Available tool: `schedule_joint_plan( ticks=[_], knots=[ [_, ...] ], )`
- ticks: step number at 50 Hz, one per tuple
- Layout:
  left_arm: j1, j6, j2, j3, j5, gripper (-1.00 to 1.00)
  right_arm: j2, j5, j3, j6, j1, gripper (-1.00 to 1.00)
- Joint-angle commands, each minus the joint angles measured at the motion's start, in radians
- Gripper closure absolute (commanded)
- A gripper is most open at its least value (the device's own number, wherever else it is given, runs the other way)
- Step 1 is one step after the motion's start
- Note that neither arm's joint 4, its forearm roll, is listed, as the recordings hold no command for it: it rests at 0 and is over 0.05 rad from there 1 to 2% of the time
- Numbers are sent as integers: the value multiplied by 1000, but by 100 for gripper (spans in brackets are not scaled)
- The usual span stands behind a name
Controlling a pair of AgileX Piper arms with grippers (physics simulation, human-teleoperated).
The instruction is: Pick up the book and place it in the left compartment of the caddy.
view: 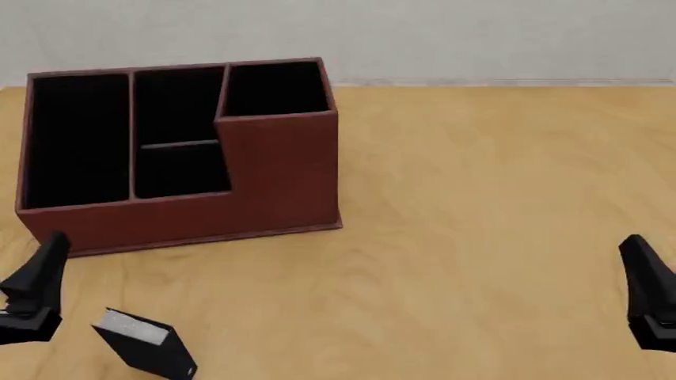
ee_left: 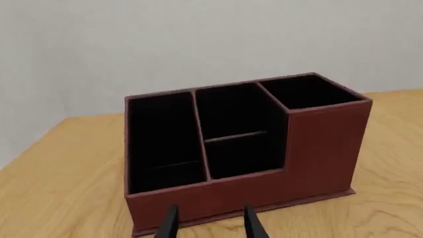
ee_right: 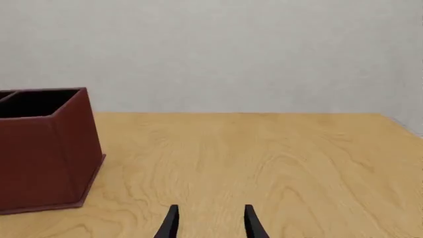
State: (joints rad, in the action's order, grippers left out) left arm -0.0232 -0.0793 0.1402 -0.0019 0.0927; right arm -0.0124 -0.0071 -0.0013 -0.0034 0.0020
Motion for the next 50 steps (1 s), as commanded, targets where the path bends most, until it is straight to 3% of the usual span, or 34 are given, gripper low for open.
schedule_joint_plan(
  ticks=[1, 6, 14, 19, 22, 28, 44, 49, 50],
  knots=[
    [21, 45, -136, -21, -88, -100, 11, 0, -5, 10, -17, -100],
    [17, 90, -134, -42, -117, -100, 10, -3, -5, 21, -16, -100],
    [40, 83, -134, -71, -134, -100, 8, -3, -6, 34, -13, -100],
    [-21, 57, -122, -124, -162, -100, 7, -5, -4, 37, -10, -100],
    [-137, -1, -135, -176, -193, -100, 8, -4, -5, 45, -8, -100],
    [-196, -52, -73, -201, -191, -100, 11, -5, -8, 53, -13, -100],
    [-234, -26, 75, -381, -194, -100, 11, -6, -7, 66, -10, -100],
    [-244, -57, 121, -396, -155, -100, 11, -2, -11, 68, -11, -100],
    [-266, -94, 111, -392, -136, -100, 11, -6, -7, 70, -12, -100]
  ],
)
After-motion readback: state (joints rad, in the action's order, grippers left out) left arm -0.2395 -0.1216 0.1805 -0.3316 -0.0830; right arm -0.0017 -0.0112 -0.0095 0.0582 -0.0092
